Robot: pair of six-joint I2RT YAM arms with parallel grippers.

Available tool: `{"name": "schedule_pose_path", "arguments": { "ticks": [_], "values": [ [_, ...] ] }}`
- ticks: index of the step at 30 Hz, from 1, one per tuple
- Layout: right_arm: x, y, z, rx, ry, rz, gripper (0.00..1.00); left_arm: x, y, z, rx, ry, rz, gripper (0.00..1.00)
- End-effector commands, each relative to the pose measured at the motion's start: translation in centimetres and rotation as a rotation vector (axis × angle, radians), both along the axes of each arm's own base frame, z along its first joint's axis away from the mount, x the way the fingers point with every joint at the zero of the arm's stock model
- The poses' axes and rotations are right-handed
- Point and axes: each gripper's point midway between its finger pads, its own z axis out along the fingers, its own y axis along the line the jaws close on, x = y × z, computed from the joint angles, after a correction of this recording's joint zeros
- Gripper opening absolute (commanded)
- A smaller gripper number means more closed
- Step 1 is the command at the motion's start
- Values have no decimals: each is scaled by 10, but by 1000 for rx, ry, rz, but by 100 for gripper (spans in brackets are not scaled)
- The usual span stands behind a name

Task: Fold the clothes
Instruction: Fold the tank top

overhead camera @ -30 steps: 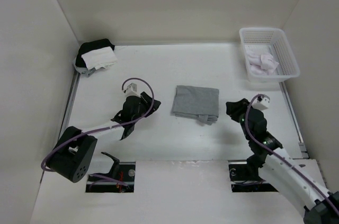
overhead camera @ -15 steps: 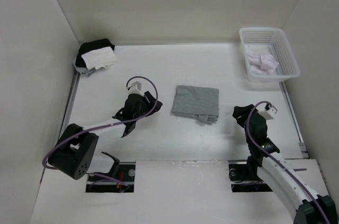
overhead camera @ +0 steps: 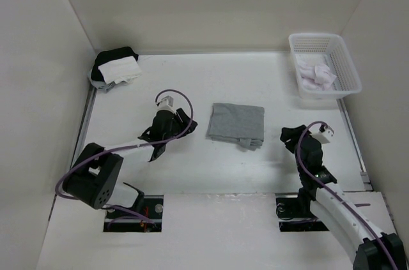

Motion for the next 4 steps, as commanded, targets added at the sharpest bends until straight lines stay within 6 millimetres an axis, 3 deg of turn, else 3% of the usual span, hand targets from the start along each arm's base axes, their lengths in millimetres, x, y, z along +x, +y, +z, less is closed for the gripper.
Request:
{"name": "schedule_pose_path", "arguments": {
  "ticks": [1,4],
  "values": [
    [7,2,17,25,-67,0,60,17,-14,27,-29,-91,-29,45],
    [7,0,17,28,-66,-7,60,20,-18,22,-23,-70,-42,51]
  ]
}}
